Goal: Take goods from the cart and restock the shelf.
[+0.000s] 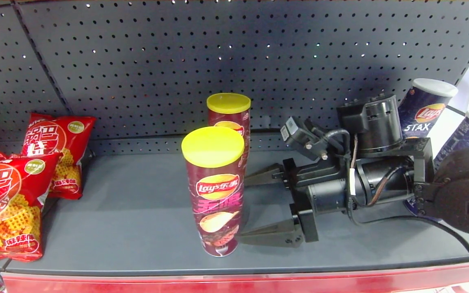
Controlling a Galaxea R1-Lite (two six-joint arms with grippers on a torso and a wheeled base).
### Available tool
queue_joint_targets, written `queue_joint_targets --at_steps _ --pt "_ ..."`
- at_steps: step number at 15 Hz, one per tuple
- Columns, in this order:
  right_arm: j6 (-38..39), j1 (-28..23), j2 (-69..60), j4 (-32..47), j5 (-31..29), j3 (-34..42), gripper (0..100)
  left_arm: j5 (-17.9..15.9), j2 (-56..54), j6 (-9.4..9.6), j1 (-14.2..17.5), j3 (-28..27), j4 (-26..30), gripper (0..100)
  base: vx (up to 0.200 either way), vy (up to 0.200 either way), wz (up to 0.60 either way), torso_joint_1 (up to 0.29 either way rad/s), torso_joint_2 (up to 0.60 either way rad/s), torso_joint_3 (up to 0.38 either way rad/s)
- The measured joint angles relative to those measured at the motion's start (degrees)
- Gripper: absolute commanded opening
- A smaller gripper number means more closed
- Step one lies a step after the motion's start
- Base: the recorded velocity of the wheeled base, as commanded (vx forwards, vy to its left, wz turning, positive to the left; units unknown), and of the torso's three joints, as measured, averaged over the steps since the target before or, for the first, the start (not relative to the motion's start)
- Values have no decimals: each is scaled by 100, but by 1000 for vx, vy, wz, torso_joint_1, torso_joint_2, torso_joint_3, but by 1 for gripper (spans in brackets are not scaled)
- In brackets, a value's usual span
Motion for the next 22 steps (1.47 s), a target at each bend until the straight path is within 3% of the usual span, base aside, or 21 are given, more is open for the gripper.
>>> queue_joint_targets --at_steps 10,22 --pt "0 55 -218 2 -5 293 100 0 0 -2 0 0 0 100 0 0 0 0 0 0" --pt "7 194 -63 -2 -111 76 100 -2 0 -2 0 0 0 100 0 0 0 0 0 0"
